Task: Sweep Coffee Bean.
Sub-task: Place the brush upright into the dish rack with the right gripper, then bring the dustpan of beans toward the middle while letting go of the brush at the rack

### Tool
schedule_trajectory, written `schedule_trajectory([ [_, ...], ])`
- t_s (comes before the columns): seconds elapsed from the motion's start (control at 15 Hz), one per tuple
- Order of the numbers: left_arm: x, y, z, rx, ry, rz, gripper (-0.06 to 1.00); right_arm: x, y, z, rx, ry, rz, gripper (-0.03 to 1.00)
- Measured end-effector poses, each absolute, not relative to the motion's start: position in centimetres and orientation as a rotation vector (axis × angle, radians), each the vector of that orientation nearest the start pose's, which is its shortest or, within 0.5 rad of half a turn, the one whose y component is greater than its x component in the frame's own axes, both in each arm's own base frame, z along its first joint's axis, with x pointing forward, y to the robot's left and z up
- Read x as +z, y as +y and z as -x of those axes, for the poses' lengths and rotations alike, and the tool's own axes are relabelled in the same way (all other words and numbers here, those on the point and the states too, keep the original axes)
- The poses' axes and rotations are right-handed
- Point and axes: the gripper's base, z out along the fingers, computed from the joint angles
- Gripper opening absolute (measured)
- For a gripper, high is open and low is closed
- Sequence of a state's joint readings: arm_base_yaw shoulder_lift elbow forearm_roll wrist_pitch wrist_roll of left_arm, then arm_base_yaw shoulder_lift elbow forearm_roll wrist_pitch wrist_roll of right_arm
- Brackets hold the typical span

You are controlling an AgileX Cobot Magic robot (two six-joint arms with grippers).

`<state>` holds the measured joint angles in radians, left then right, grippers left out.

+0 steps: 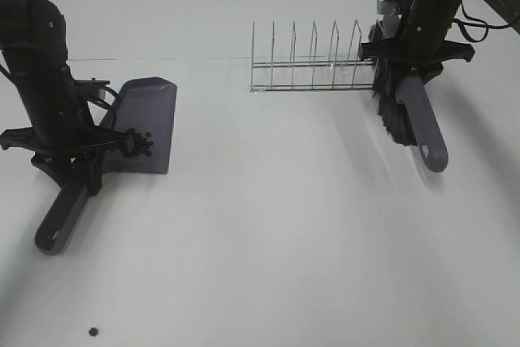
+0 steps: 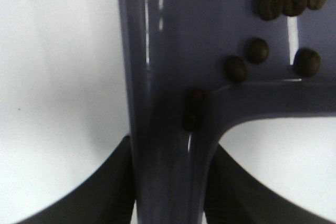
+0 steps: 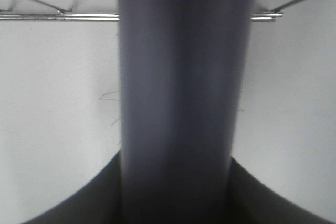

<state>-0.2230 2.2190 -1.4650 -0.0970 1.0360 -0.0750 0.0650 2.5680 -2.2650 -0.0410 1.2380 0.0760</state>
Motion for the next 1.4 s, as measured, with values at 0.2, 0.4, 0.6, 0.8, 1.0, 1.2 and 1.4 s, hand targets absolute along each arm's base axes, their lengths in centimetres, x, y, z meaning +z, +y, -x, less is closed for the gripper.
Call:
schedule_trajectory([
  [0.2, 9.7, -9.6, -38.8, -0.106, 3.28, -0.147, 0.31, 12.0, 3.0, -51.8, -0.032, 3.023, 0.009, 0.26],
  [0.4, 9.7, -9.7, -38.8, -0.118, 3.281, -0.139, 0.31, 12.0, 3.0, -51.8, -0.032, 3.023, 0.029, 0.26],
  [0.6, 9.7, -9.8, -38.8, -0.142, 3.283, -0.122, 0.31, 12.0, 3.0, -51.8, -0.033, 3.023, 0.036, 0.26],
  [0.8, 9.8, -9.9, -38.7, -0.16, 3.293, -0.11, 0.31, 12.6, 3.0, -51.8, -0.032, 3.012, 0.037, 0.32],
  [1.0, 9.8, -9.9, -38.6, -0.161, 3.3, -0.115, 0.31, 14.5, 2.9, -51.8, -0.031, 2.97, 0.044, 0.56],
  [1.2, 9.8, -9.9, -38.6, -0.161, 3.302, -0.115, 0.31, 16.2, 2.9, -51.7, -0.032, 2.938, 0.049, 0.61],
  [1.4, 9.8, -9.9, -38.6, -0.161, 3.302, -0.115, 0.31, 19.8, 2.8, -51.3, -0.034, 2.869, 0.051, 0.61],
])
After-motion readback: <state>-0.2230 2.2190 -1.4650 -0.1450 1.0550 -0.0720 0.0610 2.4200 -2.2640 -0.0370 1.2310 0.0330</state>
